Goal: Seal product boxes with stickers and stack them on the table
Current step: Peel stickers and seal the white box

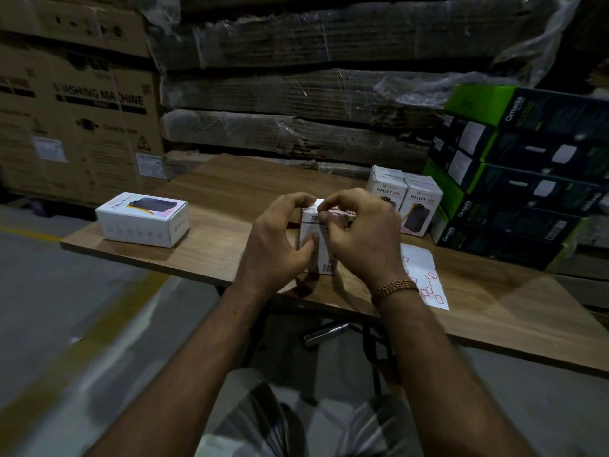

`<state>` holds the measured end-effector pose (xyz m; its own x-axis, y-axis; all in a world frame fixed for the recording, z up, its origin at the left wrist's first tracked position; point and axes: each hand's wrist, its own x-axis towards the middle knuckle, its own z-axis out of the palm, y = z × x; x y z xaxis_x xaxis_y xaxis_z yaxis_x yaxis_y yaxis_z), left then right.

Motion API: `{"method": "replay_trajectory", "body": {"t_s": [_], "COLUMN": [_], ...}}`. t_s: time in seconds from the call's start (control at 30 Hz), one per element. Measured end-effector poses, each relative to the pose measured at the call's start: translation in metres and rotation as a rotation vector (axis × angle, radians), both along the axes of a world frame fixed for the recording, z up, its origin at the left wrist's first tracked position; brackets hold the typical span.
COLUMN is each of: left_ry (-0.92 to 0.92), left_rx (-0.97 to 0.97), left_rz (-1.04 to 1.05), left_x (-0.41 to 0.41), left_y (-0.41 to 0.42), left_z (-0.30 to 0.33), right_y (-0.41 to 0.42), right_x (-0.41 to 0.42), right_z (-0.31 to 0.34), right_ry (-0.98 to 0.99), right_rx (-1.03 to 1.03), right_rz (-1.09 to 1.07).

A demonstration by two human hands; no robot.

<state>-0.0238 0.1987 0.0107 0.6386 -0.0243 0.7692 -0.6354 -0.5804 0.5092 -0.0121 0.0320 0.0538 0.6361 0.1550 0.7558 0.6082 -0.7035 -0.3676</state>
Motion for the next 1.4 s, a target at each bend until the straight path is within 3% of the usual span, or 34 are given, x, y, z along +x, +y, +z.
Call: {"method": "replay_trajectory", "body": {"t_s": [0.33,0.67,1.07,1.4], "left_ry": [0.018,-0.039,-0.048,-0.05], "left_rx": [0.012,-0.075,0.077,-0.025], "left_rz": [-0.004,0.093,0.084,0.075], "left_x": [0.003,0.012,0.004,0.003], "left_y": [0.004,-0.011,-0.006,-0.014], "left_z": [-0.002,0.007,0.006,0.008], "right_y": [-0.005,-0.005,-0.008,-0.001], "right_x": [0.001,0.004,0.0,0.0], "right_z": [0.0,-0.01,-0.014,-0.021], "right_ry": [-0.003,-0.018,-0.072,-0.099], "right_rx": [-0.032,0.147,0.074,0.14], "right_rz": [0.009,0.029,0.043,0.024]}}
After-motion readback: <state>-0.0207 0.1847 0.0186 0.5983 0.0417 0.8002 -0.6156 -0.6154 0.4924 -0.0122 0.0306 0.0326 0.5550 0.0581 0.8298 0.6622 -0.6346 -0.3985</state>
